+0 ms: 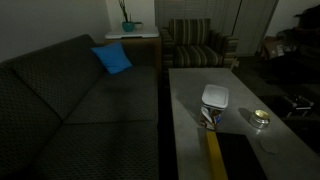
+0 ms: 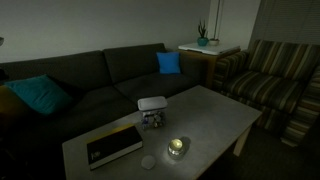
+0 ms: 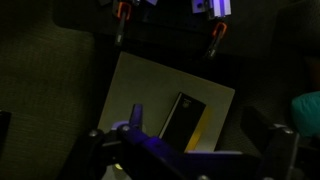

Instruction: Open the lid on the transparent bowl

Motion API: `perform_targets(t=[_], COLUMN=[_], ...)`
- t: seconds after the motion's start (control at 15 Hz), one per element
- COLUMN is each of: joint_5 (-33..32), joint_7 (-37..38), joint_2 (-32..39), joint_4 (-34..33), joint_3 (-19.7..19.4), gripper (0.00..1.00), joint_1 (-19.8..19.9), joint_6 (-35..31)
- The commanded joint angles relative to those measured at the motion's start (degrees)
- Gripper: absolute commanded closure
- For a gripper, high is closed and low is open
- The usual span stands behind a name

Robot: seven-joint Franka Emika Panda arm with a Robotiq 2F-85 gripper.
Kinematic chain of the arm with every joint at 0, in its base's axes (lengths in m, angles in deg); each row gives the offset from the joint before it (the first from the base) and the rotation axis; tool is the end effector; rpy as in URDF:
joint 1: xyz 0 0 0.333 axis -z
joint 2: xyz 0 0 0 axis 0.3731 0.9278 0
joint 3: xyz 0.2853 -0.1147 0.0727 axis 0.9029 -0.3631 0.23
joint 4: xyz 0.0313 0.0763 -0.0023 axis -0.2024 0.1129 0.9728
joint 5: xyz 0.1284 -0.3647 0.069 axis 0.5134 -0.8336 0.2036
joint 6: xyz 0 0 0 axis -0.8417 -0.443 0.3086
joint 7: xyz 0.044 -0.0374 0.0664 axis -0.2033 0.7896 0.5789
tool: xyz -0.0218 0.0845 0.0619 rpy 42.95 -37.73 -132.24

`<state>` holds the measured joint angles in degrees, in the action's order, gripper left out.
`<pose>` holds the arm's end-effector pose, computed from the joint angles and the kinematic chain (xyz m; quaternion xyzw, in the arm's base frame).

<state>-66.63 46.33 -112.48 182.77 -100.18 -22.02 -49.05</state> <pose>0.3264 -0.0712 0.4464 -0.9894 -0.0772 0.0994 0.0722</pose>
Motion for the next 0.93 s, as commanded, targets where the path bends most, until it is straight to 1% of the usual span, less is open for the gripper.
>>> perform_targets(t=[0.0, 0.53, 0.87], joint_5=[0.5, 0.4, 0.6], joint_7=[-0.5, -0.5, -0.3], joint_2=[0.1, 0.3, 2.2], joint_4=[-0.1, -0.2, -1.5], joint_3=[0.9, 1.0, 2.5], gripper=[0.0, 0.0, 0.0], joint_1=[1.0, 0.9, -0.1], joint_6=[0.1, 0.1, -1.0])
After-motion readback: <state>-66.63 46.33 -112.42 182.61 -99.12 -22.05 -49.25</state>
